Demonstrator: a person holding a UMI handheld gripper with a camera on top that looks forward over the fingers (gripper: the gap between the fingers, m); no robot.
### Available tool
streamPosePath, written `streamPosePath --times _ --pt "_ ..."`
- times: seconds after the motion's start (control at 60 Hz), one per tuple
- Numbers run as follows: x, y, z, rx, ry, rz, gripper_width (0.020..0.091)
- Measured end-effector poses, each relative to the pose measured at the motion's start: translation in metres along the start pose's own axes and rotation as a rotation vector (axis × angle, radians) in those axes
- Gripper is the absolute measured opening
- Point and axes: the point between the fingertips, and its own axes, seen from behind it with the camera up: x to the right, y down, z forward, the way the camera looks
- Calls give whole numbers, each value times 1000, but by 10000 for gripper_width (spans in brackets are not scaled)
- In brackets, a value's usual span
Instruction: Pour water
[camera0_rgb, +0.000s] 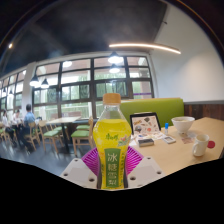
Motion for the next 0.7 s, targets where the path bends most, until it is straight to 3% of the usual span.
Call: streamPosePath --times 0.167,0.283,0.417,0.7 --pt "69 -66 9 91 32 221 291" --pt "143 -97 11 181 18 726 289" --pt "217 -75 27 202 -10 1276 289" --pt "253 -60 37 277 -110 1946 290"
